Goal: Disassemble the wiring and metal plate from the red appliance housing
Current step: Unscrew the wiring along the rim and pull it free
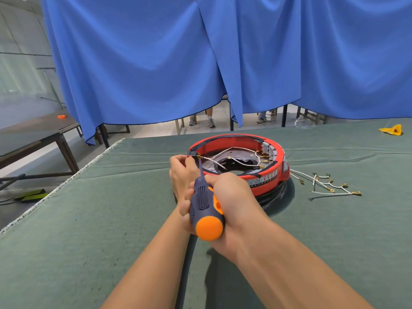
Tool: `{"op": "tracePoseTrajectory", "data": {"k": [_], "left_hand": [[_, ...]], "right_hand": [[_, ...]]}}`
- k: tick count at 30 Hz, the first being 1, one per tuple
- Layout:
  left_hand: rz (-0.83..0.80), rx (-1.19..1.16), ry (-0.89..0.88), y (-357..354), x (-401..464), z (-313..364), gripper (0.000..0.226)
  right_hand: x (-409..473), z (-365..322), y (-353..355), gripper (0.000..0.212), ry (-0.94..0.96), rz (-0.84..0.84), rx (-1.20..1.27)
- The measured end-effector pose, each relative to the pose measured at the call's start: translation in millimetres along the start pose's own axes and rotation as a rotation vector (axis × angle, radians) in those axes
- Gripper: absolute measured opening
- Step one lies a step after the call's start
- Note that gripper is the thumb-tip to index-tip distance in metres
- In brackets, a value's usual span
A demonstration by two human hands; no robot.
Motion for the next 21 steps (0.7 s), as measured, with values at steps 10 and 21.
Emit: {"op": "tracePoseTrajectory", "data": {"k": [10, 21], "left_hand": [[-0.078, -0.075, -0.073, 3.9, -0.4, 9.1, 0.011], [-0.685, 0.102, -0.09, -9.3, -25.7, 43.0, 0.024]], "right_hand": [[-10.5, -36.2, 19.1, 0.029, -0.174, 0.0, -0.509], [-2.7, -122.8, 53.4, 0.012, 0.4, 0.282, -1.47]]}}
Point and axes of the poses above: each hand's wrist, its own x-axis towards the middle knuckle, its own y-axis out of the back of the hand, z = x × y, the point moved 7 cm from there along x, towards the middle knuckle, and after that the axes turned 7 degrees about x, right-handed, at the moved point
